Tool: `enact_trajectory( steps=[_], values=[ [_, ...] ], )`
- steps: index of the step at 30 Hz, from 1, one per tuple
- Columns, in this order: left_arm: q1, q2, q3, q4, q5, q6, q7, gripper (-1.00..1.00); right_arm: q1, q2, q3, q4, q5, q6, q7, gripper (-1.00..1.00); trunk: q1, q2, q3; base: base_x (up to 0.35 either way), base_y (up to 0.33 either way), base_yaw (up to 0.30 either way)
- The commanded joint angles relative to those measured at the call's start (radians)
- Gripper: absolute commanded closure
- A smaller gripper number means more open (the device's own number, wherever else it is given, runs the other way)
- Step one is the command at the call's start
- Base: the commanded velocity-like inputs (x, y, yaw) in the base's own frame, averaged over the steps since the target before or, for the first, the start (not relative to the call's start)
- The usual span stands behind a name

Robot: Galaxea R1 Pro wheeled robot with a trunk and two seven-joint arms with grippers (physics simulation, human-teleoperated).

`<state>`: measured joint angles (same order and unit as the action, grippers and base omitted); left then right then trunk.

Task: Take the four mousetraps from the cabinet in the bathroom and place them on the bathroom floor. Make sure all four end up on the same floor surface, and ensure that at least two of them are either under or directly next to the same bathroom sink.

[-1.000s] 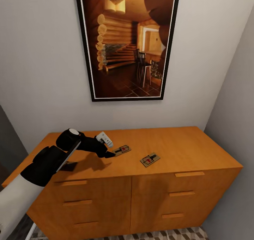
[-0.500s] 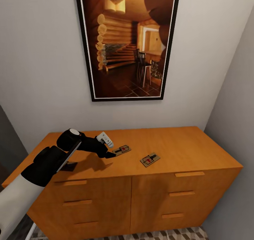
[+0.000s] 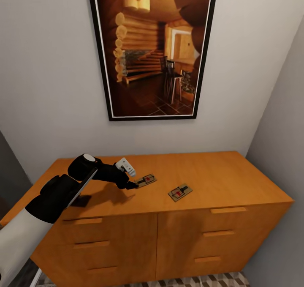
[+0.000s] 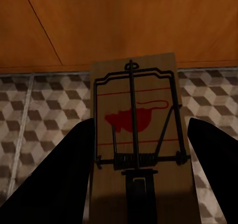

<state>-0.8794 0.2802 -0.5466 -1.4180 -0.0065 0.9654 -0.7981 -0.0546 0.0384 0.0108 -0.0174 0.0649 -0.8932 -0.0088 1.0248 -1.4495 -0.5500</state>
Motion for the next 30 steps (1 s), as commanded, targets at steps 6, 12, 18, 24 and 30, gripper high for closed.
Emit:
enact_trajectory(
  steps=[6,12,18,24,30],
  values=[
    [-0.001,0.001,-0.001,-0.002,-0.001,0.007,-0.003,-1.00,-0.001,0.000,0.000,0.000,0.003,-0.003,0.000,1.00,0.000,-0.001,-0.001,0.151,0.000,0.000],
    [-0.001,0.001,-0.002,-0.004,0.000,0.007,-0.004,-1.00,-0.001,0.002,0.000,0.000,0.003,0.025,0.002,1.00,0.000,-0.001,-0.001,0.078,0.000,0.000],
    [-0.001,0.001,-0.040,-0.003,0.000,0.006,-0.025,-1.00,-0.001,0.006,0.000,0.000,0.003,0.047,0.004,1.00,0.000,-0.001,-0.001,0.011,0.000,0.000],
    [-0.001,0.001,-0.068,-0.003,0.000,0.004,-0.063,-1.00,-0.001,0.006,0.000,0.000,0.003,0.051,0.004,1.00,0.000,-0.001,-0.001,0.001,0.000,0.000],
    [-0.001,0.001,-0.071,-0.003,0.000,0.004,-0.069,-1.00,-0.001,0.006,0.000,0.000,0.003,0.051,0.004,1.00,0.000,-0.001,-0.001,0.000,0.000,0.000]
  ],
)
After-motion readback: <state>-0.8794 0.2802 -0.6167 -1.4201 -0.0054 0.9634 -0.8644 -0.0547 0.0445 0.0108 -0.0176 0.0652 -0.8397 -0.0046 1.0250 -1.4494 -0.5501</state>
